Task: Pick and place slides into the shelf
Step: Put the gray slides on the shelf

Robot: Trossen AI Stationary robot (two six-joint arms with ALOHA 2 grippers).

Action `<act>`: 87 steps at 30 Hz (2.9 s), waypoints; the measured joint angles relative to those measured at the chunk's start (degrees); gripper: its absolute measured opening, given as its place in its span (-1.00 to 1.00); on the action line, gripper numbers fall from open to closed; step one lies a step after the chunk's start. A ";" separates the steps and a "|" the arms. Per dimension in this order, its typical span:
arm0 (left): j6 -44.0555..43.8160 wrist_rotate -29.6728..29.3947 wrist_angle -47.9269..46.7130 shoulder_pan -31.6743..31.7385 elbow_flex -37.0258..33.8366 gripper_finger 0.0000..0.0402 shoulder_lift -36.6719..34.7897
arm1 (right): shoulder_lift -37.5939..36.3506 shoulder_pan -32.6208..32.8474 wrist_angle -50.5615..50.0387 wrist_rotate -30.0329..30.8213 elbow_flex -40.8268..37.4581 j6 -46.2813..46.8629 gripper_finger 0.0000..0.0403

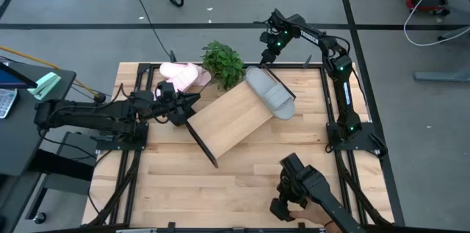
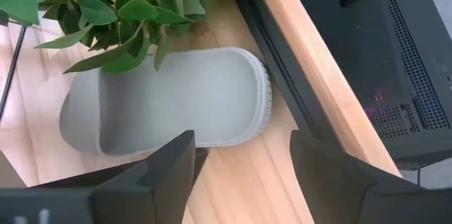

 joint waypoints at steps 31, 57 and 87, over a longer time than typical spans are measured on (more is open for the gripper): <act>-0.39 0.01 -0.04 0.00 0.00 -0.77 0.00 | 0.02 0.05 7.04 -1.70 -7.11 -3.73 0.18; -0.44 0.00 -0.04 0.00 0.00 -0.76 0.00 | 0.02 1.14 9.03 -1.61 -7.11 -4.53 0.18; -0.81 0.02 -0.02 0.00 0.00 -0.75 0.00 | -0.09 0.96 16.53 1.51 -15.44 -5.56 0.18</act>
